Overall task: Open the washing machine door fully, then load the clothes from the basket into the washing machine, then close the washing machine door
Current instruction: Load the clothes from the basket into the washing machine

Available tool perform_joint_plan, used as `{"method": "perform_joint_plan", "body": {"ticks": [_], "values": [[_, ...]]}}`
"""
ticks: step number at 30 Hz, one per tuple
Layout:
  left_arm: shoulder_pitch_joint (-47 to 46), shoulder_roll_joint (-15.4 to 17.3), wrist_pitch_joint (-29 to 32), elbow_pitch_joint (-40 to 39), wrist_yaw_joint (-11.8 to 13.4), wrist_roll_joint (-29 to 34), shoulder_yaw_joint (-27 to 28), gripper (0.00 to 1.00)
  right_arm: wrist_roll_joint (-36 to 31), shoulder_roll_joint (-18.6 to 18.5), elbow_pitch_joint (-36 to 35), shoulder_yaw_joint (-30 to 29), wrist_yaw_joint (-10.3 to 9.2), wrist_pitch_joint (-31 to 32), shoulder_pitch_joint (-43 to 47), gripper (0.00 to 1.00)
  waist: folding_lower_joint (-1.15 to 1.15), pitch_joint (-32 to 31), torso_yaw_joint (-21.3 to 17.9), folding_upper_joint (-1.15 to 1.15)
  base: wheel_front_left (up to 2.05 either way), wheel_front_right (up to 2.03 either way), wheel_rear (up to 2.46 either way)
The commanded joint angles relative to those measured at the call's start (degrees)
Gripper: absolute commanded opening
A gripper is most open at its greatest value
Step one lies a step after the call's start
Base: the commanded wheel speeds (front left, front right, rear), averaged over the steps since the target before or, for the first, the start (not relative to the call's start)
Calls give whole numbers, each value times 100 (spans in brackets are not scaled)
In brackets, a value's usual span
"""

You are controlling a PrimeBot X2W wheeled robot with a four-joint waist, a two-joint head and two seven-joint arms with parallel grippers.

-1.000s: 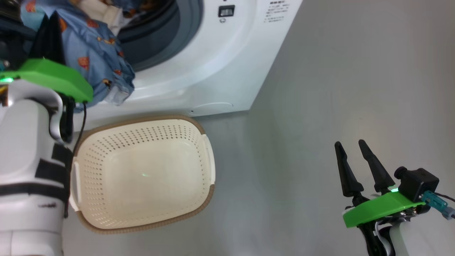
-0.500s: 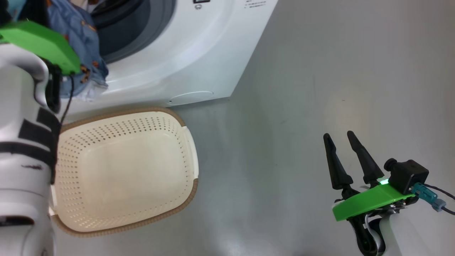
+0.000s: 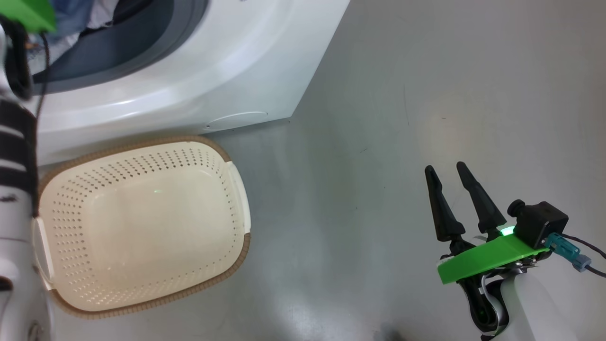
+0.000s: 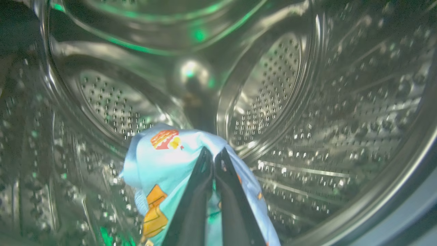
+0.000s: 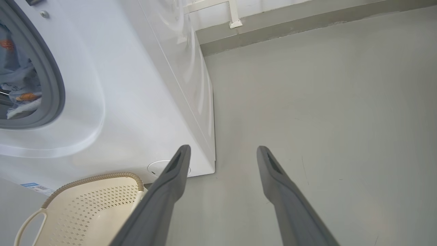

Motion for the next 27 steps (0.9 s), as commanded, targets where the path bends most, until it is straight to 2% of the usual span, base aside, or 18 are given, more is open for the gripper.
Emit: {"method": "perform_joint_plan", "body": {"ticks": [1, 4, 5, 6, 7, 8, 9, 15, 27], "values": [[143, 209, -36, -48, 5, 66, 69, 0, 43, 0, -127, 132, 16, -28, -23, 100, 0, 16, -6, 0, 0, 0, 0], [207, 178, -36, 129, -28, 88, 65, 0, 37, 4, -122, 140, 16, -28, -36, 100, 0, 31, 2, 0, 0, 0, 0], [219, 170, -36, 176, -33, 95, 67, 3, 35, 5, -121, 142, 16, -28, -41, 100, 0, 34, 8, 0, 0, 0, 0], [232, 157, -36, 247, -39, 94, 70, 19, 34, 5, -118, 142, 16, -28, -44, 100, 0, 30, 15, 0, 0, 0, 0], [232, 149, -36, 306, -47, 93, 74, 41, 32, 6, -115, 145, 16, -28, -45, 100, 0, 25, 22, 0, 0, 0, 0], [226, 146, -36, 345, -53, 94, 79, 88, 31, 4, -113, 149, 16, -28, -46, 100, 0, 20, 28, 0, 0, 0, 0], [221, 142, -36, 398, -59, 92, 85, 100, 30, 0, -112, 153, 16, -28, -46, 100, 0, 15, 36, 0, 0, 0, 0], [178, 100, -36, 542, -112, 101, 78, 100, 28, -29, -111, 156, 16, -28, -53, 100, 0, -17, 88, 0, 0, 0, 0], [432, -21, -36, 293, -182, 97, 161, 100, 31, -58, -121, 172, 16, -28, -60, 100, 0, -29, 144, 0, 0, 0, 0]]}}
